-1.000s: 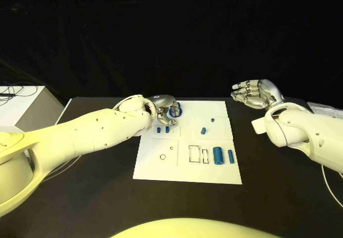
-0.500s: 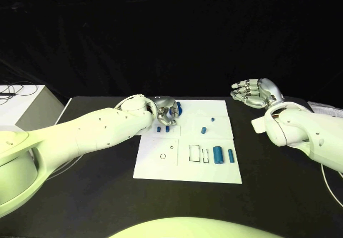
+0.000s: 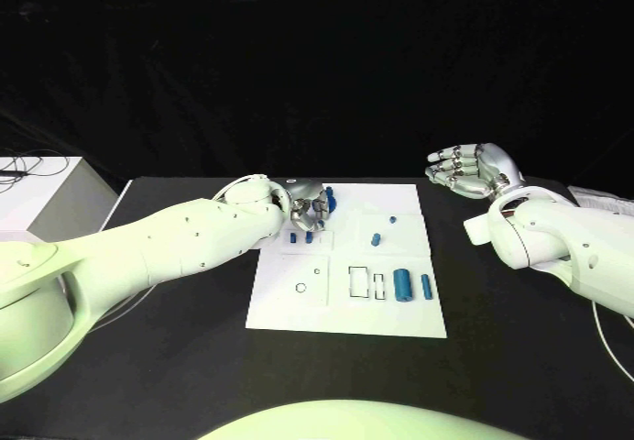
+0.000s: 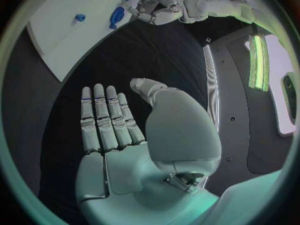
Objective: Assemble the parts on the task board
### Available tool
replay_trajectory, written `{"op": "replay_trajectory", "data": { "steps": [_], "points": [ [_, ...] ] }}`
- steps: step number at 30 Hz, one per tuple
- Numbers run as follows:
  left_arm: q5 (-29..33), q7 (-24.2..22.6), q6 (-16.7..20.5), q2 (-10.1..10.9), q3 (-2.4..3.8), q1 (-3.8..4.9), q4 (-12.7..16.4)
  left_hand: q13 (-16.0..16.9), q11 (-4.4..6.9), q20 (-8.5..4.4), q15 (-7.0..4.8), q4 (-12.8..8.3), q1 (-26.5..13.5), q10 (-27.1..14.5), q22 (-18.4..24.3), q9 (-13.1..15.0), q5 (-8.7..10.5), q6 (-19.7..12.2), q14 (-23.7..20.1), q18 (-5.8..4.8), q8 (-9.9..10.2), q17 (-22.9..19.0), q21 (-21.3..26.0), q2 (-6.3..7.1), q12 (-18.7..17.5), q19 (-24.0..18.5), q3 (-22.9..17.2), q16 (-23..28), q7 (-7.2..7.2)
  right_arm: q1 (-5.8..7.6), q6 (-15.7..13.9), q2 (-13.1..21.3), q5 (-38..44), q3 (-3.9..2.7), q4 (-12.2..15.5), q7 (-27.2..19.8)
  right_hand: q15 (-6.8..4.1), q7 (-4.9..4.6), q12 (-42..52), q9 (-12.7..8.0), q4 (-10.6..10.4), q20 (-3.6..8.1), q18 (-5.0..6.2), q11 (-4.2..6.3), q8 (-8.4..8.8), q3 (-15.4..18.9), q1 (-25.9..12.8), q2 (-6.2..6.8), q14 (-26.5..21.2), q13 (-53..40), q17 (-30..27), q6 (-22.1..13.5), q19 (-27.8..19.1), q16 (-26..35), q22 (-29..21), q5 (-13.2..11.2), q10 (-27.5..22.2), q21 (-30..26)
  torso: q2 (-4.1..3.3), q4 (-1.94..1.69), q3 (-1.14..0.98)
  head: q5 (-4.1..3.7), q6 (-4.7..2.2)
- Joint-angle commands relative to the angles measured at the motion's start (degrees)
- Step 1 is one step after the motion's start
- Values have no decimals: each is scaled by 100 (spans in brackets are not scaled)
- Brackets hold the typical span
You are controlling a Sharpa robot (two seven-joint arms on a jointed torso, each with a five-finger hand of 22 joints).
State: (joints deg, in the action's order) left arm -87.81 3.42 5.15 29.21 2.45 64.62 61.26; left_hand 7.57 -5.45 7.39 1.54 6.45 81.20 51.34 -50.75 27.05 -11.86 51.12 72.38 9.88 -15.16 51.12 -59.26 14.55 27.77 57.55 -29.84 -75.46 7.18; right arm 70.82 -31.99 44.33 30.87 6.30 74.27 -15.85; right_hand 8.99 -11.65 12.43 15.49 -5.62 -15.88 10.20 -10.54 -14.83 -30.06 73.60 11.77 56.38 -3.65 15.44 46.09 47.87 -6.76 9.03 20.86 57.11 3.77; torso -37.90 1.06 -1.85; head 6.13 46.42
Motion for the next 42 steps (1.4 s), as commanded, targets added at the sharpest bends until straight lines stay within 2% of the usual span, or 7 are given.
{"op": "replay_trajectory", "data": {
  "steps": [1, 11, 35, 42],
  "points": [
    [-31, 17, -77, -27, 1, -1, -17, -20, 2, -15, -11, -29, 42, 50, -19, -22, 4, 39, 34, -41, 22, -36, -34, -51, -23, 35, -88, -25, 7, 2, 39, -5, 53, -4, 12, -82, 5, -276, -34, -5, -12, 0, 32, -33, 31, -34, 34, 29, 28, 8, -9, 27, -6, 23, -5, 20, -12, -3, 2, 5, -1, 1, 0],
    [13, 109, -173, -76, -2, -2, -96, -122, 3, -46, -22, -224, 158, 129, -136, -142, 17, 150, -12, -40, 53, -144, -170, -141, -132, -23, -436, -70, 45, 4, 59, -9, 53, -4, 13, -72, 7, -282, -37, -7, -16, -2, 32, -37, 34, -35, 25, 29, 29, 7, -12, 30, -10, 25, -11, 25, -10, -4, -1, 3, -4, -6, 21],
    [156, 98, -275, -147, -30, -26, -170, -186, -42, 5, 32, -231, -48, 193, -213, -230, 57, 138, -14, -49, 106, -199, -236, -74, -207, -75, -432, -127, 76, 9, 83, -9, 53, -4, 23, -67, 10, -285, -41, -11, -19, -4, 32, -40, 37, -38, 13, 30, 32, 6, -16, 35, -15, 27, -20, 31, -6, -6, 4, 0, -1, -20, 34],
    [185, 49, -225, -147, -34, -28, -144, -159, 5, 4, 8, -290, -39, 499, -412, -265, 52, 209, 130, -81, 96, 11, -400, -154, -112, 84, -444, -271, 85, 11, 88, -7, 53, -4, 24, -64, 10, -285, -41, -13, -19, -5, 31, -40, 37, -41, 11, 29, 33, 5, -18, 40, -19, 27, -25, 34, -2, -7, 4, 1, 0, -36, 35]
  ]
}}
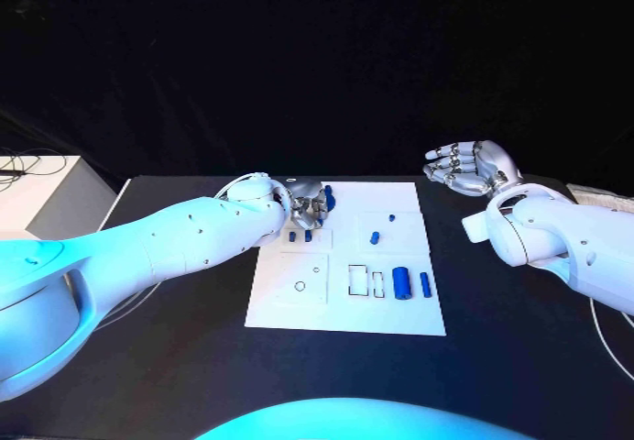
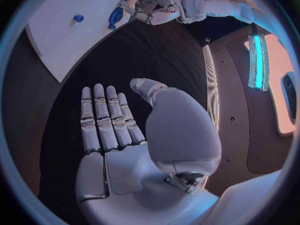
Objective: Assemble the parts on the task board
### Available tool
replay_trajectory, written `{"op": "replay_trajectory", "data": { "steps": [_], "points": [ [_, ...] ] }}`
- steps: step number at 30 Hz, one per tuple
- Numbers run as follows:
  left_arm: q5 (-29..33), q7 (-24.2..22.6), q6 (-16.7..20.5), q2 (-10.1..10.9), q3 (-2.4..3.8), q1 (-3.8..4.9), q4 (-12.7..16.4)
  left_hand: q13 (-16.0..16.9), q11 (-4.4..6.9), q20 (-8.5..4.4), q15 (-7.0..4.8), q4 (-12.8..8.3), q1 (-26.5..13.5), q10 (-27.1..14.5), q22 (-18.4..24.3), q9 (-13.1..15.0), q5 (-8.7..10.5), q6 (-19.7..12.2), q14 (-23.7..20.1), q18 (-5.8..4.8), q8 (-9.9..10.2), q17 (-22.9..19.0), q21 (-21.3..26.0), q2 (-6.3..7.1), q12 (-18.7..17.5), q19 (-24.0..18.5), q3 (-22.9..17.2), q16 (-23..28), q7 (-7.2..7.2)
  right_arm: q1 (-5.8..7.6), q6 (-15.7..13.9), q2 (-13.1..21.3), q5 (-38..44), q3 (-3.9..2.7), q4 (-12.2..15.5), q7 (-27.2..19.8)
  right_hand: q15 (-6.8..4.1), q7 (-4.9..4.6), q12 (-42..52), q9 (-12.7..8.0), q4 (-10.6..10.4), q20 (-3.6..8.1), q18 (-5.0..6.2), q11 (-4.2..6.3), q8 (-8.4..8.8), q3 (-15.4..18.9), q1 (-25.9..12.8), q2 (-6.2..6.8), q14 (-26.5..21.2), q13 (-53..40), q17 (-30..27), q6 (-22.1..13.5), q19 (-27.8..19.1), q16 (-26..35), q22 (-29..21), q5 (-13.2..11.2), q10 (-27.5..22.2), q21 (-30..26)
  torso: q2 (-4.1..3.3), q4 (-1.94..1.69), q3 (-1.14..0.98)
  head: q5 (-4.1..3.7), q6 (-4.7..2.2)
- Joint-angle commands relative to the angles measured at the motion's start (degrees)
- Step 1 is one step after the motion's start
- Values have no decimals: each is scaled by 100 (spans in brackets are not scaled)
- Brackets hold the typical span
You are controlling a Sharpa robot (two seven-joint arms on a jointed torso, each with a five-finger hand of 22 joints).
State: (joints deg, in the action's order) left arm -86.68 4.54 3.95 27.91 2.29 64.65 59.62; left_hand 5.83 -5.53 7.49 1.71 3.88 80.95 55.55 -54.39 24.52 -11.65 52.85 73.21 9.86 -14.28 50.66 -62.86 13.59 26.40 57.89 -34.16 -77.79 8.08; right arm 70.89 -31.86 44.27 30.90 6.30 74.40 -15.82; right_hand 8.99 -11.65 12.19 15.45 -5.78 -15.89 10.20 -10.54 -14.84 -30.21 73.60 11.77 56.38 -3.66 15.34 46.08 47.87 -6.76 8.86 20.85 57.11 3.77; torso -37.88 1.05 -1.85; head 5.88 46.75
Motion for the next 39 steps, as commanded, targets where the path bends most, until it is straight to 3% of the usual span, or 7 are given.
{"op": "replay_trajectory", "data": {
  "steps": [1, 9, 22, 29, 39],
  "points": [
    [75, -71, -84, -17, -18, -31, 24, 24, 35, -17, -26, -59, 5, 151, -119, -18, 31, 63, 106, -92, 3, 144, -102, -80, 46, 114, -22, -84, -3, 4, 77, -3, 50, -3, 11, -67, 10, -285, -17, -8, -3, -5, 31, -40, 38, -25, 11, 29, 33, 6, -8, 40, -19, 27, -7, 35, -1, -7, 3, 3, -1, -15, -1],
    [74, -106, 14, -12, -20, -32, 23, 76, 141, -109, -130, -271, 149, 518, -450, -14, 37, 363, 347, -158, -88, 423, -412, -253, 92, 404, -119, -243, -11, 5, 70, -4, 50, -3, 20, -73, 10, -284, -17, -8, -3, -6, 31, -39, 37, -27, 10, 28, 34, 5, -9, 43, -21, 28, -10, 37, 1, -7, 4, 0, -2, -17, 2],
    [93, -194, 284, 18, -19, -33, 37, 96, 143, -135, -142, -407, 210, 605, -570, -35, 79, 432, 382, -180, -74, 443, -529, -298, 65, 472, -172, -260, -10, 5, 82, -4, 50, -3, 15, -66, 11, -283, -18, -10, -2, -6, 31, -38, 37, -31, 9, 28, 36, 5, -11, 49, -25, 28, -15, 39, 6, -8, 2, 5, 0, -31, -34],
    [271, -243, 413, 123, -2, -34, 195, 94, 132, -134, -139, -413, 190, 598, -576, -42, 78, 436, 385, -181, -63, 439, -538, -298, 41, 469, -175, -261, -2, 5, 86, -6, 50, -3, 9, -67, 11, -283, -18, -10, -2, -6, 31, -38, 37, -31, 9, 28, 36, 5, -11, 49, -25, 28, -15, 39, 6, -8, 9, -2, 1, -25, -52],
    [548, -274, 441, 305, 154, -32, 421, 91, 124, -130, -131, -412, 155, 592, -594, -50, 80, 441, 390, -185, -51, 439, -556, -295, 11, 475, -172, -264, 5, 5, 94, -2, 50, -3, 3, -59, 11, -283, -18, -10, -2, -6, 31, -38, 37, -31, 9, 28, 36, 5, -11, 49, -25, 28, -15, 39, 6, -8, 15, -21, 1, -10, -69]
  ]
}}
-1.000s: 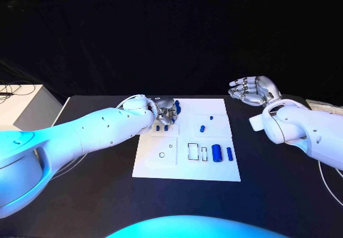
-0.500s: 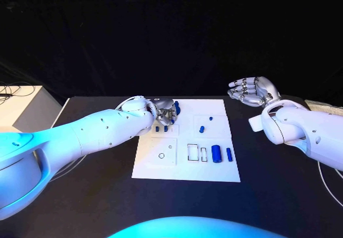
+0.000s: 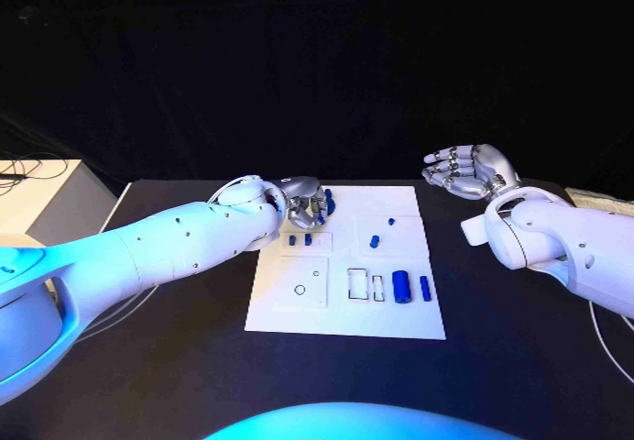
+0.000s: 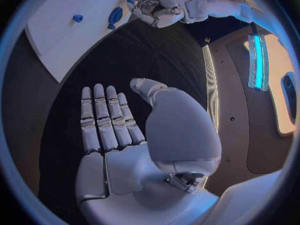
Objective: Assemble the parts on the task board
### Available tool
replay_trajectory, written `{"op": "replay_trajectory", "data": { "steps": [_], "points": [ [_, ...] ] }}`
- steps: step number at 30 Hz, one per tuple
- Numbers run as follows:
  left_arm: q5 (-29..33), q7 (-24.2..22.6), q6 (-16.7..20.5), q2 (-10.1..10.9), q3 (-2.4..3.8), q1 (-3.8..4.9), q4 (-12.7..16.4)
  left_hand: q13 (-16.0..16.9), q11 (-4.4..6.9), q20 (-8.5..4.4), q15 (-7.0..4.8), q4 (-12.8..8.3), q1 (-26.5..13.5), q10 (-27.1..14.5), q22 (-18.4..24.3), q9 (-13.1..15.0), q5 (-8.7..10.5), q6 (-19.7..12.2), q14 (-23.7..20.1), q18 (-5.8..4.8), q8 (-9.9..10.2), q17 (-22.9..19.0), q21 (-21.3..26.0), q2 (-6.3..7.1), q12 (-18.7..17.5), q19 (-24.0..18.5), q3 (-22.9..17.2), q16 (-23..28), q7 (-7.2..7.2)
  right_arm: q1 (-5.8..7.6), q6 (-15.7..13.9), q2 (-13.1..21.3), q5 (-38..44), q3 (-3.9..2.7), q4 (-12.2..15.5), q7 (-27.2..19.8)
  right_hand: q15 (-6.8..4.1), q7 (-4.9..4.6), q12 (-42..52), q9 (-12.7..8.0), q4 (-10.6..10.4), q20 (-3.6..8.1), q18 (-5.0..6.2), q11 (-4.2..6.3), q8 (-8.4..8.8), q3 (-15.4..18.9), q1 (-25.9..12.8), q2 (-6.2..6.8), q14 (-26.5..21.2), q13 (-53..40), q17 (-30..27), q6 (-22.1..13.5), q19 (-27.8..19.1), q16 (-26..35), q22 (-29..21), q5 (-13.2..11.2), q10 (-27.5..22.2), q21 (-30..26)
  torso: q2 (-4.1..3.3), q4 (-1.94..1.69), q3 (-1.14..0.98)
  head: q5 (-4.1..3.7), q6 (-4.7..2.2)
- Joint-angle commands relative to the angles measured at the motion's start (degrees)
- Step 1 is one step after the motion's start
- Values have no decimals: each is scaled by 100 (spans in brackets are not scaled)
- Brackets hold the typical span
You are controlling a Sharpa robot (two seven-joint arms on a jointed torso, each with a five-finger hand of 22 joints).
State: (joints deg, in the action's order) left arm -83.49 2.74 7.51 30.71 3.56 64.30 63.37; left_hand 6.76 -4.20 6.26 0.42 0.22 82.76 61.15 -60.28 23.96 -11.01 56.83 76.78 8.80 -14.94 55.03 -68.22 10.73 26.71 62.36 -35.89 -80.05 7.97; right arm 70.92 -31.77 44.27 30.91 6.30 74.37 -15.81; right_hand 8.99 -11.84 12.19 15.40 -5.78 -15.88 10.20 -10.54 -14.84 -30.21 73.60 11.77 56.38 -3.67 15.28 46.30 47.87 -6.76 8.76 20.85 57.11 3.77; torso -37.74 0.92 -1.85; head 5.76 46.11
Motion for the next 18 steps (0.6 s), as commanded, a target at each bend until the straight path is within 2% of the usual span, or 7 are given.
{"op": "replay_trajectory", "data": {
  "steps": [1, 11, 14, 18],
  "points": [
    [241, -93, 76, 43, 39, 3, 55, -2, -9, -7, -2, -46, -26, 32, -5, 5, 16, 43, 33, -79, 15, 1, -20, -8, -20, 27, 2, -38, 16, 2, 85, -1, 49, -3, 6, -59, 10, -264, -18, -5, -2, -6, 31, -38, 37, -31, 9, 28, 36, 5, -5, 27, -25, 28, -5, 40, 6, -9, 3, -11, 1, -4, -4],
    [378, -163, 2, 259, 135, 4, 99, -8, -18, -2, 8, -43, -71, 24, -6, -2, 18, 53, 29, -77, 25, -19, -22, -1, -59, 14, 11, -36, 20, 2, 84, 21, 49, -3, 11, -54, 10, -264, -18, -5, -2, -6, 31, -38, 37, -31, 9, 28, 36, 5, -5, 27, -25, 28, -5, 40, 6, -9, -6, 0, 2, -1, -17],
    [366, -152, -55, 304, 151, 5, 83, -8, -19, -1, 10, -41, -78, 25, -13, -2, 19, 57, 26, -79, 26, -28, -27, -1, -65, 18, 14, -34, 21, 2, 87, 23, 49, -3, 11, -53, 10, -264, -18, -5, -2, -6, 31, -38, 37, -31, 9, 28, 36, 5, -5, 27, -25, 28, -5, 40, 6, -9, -6, 5, -5, 8, -8],
    [344, -139, -114, 339, 160, 5, 43, -10, -22, 1, 13, -35, -98, 23, -5, -5, 19, 62, 27, -77, 29, -26, -20, -2, -80, 5, 19, -36, 22, 2, 86, 26, 49, -3, 7, -52, 10, -264, -18, -5, -2, -6, 31, -38, 37, -31, 9, 28, 36, 5, -5, 27, -25, 28, -5, 40, 6, -9, -3, -4, 3, -20, -3]
  ]
}}
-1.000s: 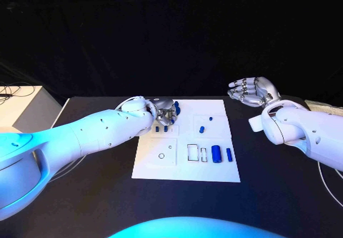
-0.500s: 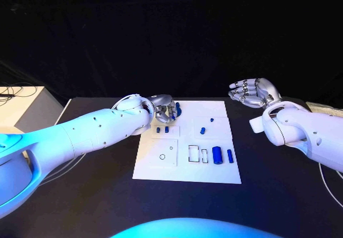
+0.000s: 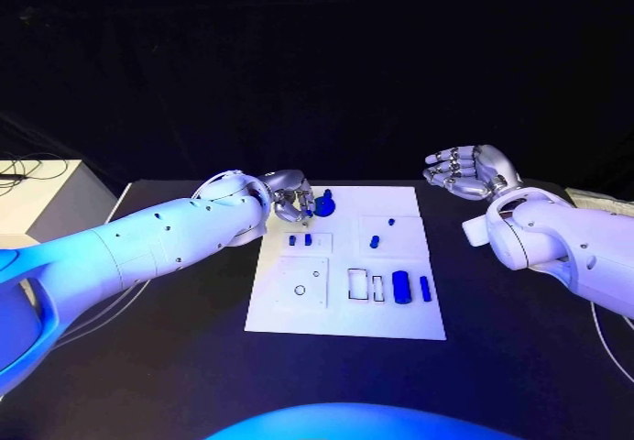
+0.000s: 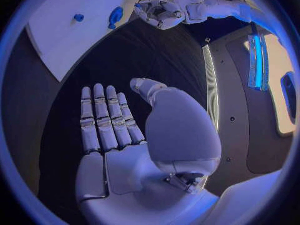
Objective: Assemble the parts on the task board
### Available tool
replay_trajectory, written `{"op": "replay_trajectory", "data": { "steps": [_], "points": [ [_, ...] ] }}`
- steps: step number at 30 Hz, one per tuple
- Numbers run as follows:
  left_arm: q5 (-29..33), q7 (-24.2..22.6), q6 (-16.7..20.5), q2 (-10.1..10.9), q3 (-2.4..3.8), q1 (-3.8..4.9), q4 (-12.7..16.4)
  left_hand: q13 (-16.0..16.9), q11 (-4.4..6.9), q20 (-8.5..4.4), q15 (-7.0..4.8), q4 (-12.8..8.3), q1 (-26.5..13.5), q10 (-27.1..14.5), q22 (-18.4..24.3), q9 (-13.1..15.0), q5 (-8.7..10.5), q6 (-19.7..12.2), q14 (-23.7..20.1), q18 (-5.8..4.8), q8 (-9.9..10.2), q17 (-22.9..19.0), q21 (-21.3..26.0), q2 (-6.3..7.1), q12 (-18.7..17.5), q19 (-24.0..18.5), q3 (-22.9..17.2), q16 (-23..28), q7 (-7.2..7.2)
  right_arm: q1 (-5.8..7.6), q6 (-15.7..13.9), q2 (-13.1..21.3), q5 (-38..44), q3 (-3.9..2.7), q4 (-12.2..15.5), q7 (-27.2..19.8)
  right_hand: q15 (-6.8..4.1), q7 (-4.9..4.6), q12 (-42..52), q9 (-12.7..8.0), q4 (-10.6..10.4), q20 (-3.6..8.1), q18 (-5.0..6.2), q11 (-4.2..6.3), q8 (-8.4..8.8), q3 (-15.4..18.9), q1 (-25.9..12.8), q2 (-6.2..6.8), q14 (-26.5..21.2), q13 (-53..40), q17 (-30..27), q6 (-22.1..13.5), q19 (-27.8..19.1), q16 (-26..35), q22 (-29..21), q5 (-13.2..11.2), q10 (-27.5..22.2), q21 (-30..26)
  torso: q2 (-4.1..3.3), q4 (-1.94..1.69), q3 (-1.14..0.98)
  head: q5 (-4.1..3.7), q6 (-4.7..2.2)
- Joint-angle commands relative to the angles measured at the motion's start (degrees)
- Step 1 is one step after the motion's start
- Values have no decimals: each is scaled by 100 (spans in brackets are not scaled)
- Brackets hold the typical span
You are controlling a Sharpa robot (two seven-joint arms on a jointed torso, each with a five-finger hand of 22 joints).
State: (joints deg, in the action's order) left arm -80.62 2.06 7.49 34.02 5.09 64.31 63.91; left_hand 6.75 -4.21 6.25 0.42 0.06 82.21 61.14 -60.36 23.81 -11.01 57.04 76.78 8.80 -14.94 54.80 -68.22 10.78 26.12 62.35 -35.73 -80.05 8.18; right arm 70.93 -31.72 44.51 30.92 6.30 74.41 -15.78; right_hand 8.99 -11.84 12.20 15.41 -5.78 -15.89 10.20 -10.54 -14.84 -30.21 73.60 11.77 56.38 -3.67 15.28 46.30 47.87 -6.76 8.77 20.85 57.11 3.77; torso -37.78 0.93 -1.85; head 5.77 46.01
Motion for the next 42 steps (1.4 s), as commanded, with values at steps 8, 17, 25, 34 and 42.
{"op": "replay_trajectory", "data": {
  "steps": [8, 17, 25, 34, 42],
  "points": [
    [33, -36, -257, 45, 11, 3, -52, -11, -23, 5, 16, -13, -64, 23, 3, 8, 20, 44, 25, -76, 32, -7, -19, -8, -35, 0, 9, -36, 2, 2, 80, 5, 48, -3, 7, -64, 10, -259, -24, -13, 5, -9, 32, -34, 41, -45, 1, 31, 41, 4, -16, 46, -38, 33, -28, 48, 22, -8, 2, -3, 1, -1, 21],
    [23, -33, -352, -30, 10, -2, -164, -13, -23, 7, 18, -9, -78, 21, 17, 6, 22, 46, 18, -73, 35, -26, -8, -5, -46, -17, 15, -31, 1, 2, 80, 1, 48, -3, 7, -79, 9, -258, -26, -15, 9, -9, 33, -32, 42, -49, 2, 32, 43, 4, -18, 50, -40, 34, -33, 49, 25, -7, -8, 9, 5, 5, 25],
    [5, 9, -462, -58, 7, -5, -205, -15, -24, 8, 19, -7, -87, 18, 24, 4, 23, 47, 9, -71, 38, -46, -2, -7, -57, -27, 16, -26, -1, 2, 80, 0, 48, -3, 5, -85, 9, -257, -27, -16, 11, -9, 33, -32, 43, -51, 3, 32, 44, 4, -19, 51, -41, 34, -35, 49, 26, -7, -2, 4, -4, 3, 34],
    [25, 43, -602, -53, 6, -6, -209, -16, -24, 10, 20, -6, -93, 17, 32, 3, 26, 50, -1, -68, 39, -67, 6, -12, -67, -39, 17, -21, -2, 2, 90, -8, 48, -3, -6, -85, 9, -257, -27, -16, 11, -9, 33, -32, 43, -51, 3, 32, 44, 4, -19, 51, -41, 34, -35, 49, 26, -7, -4, 3, -3, 6, 50],
    [81, 62, -690, -41, 6, -6, -199, -16, -22, 11, 20, -5, -96, 20, 39, 4, 27, 55, -8, -66, 38, -81, 12, -17, -71, -49, 16, -17, -3, 1, 92, -13, 48, -3, -16, -85, 9, -257, -27, -16, 11, -9, 33, -32, 43, -51, 3, 32, 44, 4, -19, 51, -41, 34, -35, 49, 26, -7, -1, 7, 0, 0, 60]
  ]
}}
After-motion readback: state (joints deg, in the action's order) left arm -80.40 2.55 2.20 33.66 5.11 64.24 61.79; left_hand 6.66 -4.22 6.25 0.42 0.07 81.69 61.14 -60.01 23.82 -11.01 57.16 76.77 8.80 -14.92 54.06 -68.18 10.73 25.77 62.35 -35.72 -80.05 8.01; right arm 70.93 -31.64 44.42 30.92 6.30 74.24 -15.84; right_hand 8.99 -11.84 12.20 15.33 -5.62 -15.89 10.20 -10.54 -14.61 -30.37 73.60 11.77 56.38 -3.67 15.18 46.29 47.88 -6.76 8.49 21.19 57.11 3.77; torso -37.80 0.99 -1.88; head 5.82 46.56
